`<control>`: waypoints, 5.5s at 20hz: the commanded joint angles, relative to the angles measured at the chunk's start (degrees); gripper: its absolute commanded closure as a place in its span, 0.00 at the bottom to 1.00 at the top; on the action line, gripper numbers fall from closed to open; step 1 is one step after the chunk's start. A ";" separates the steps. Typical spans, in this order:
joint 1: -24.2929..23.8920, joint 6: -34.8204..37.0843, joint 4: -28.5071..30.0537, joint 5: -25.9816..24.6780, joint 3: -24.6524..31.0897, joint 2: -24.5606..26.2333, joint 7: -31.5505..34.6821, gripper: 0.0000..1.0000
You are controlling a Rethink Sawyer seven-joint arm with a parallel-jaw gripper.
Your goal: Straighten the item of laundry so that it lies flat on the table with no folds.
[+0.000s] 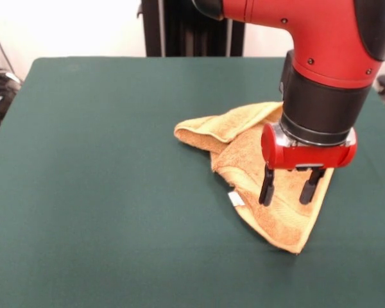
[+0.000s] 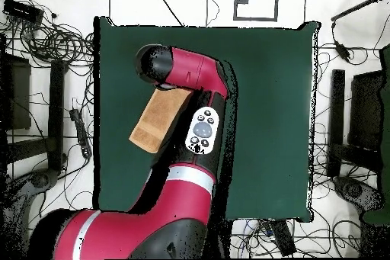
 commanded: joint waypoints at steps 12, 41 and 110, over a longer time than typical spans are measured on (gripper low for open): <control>-1.51 -6.86 15.74 3.13 7.57 -4.01 15.94 0.00; -2.15 -13.93 20.15 1.77 8.03 -4.57 14.50 0.00; -4.64 -21.97 27.12 -1.44 11.85 -5.97 10.41 0.00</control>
